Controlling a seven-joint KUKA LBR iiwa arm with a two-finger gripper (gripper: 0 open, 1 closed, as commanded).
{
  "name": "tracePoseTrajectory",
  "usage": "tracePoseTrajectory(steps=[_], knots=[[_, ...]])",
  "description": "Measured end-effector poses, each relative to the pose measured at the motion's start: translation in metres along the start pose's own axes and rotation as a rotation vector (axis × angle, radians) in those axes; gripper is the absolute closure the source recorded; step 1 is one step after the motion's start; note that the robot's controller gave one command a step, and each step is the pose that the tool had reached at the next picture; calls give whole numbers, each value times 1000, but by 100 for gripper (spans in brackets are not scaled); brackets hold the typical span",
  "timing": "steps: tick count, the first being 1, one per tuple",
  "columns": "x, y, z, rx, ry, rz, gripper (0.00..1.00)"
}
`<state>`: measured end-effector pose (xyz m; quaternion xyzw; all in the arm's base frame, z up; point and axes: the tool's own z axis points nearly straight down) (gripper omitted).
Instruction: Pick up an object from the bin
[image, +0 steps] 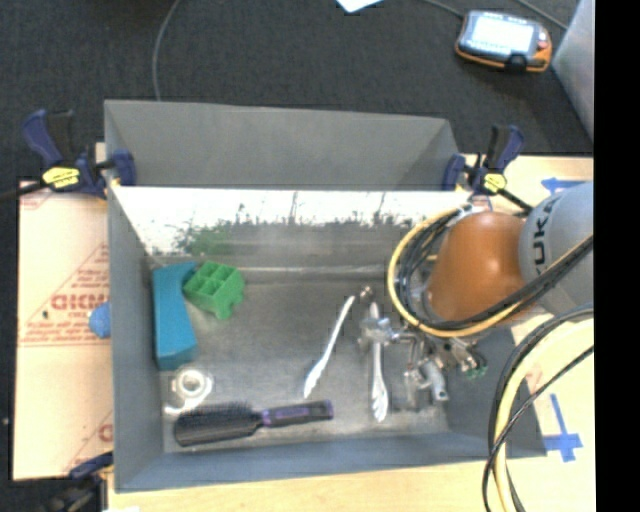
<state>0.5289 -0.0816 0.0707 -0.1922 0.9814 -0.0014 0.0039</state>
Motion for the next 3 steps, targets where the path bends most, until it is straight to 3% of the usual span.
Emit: tracePoseTrajectory(steps=[1, 2, 3], knots=[[-3, 8, 0, 2, -4, -360, 0], [-1, -1, -1, 0, -3, -1, 0], [-4, 6, -1, 4, -10, -345, 100]])
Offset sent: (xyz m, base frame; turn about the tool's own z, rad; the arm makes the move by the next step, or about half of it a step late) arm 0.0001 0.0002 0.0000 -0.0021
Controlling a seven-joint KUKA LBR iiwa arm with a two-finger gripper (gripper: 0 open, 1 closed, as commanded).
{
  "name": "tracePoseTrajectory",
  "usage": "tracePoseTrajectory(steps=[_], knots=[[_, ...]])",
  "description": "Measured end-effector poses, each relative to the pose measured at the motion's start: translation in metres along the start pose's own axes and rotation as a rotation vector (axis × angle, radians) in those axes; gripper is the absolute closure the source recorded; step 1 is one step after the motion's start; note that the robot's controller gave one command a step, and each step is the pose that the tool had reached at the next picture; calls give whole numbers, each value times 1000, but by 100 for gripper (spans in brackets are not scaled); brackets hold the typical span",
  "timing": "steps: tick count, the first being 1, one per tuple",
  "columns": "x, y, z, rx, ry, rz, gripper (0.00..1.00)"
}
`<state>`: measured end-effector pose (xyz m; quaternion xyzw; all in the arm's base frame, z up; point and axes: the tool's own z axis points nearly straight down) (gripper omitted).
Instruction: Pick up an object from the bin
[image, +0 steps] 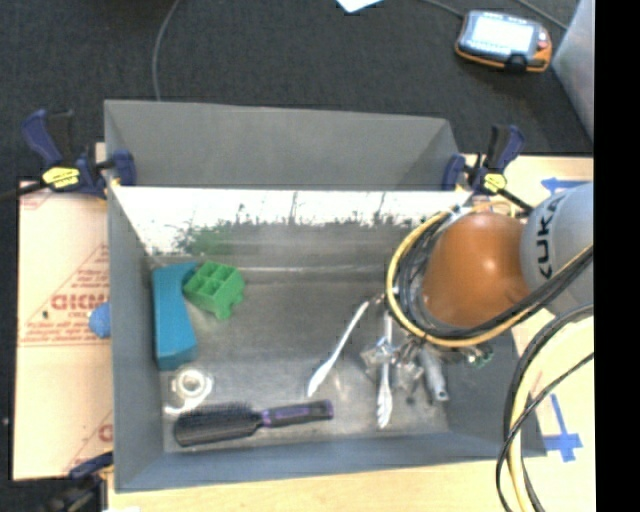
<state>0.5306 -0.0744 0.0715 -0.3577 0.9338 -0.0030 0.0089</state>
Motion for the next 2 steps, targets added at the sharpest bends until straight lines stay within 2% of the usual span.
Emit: tracePoseTrajectory(steps=[1, 2], knots=[[0, 0, 0, 0, 0, 1, 100], [2, 2, -28, -10, 8, 2, 100]])
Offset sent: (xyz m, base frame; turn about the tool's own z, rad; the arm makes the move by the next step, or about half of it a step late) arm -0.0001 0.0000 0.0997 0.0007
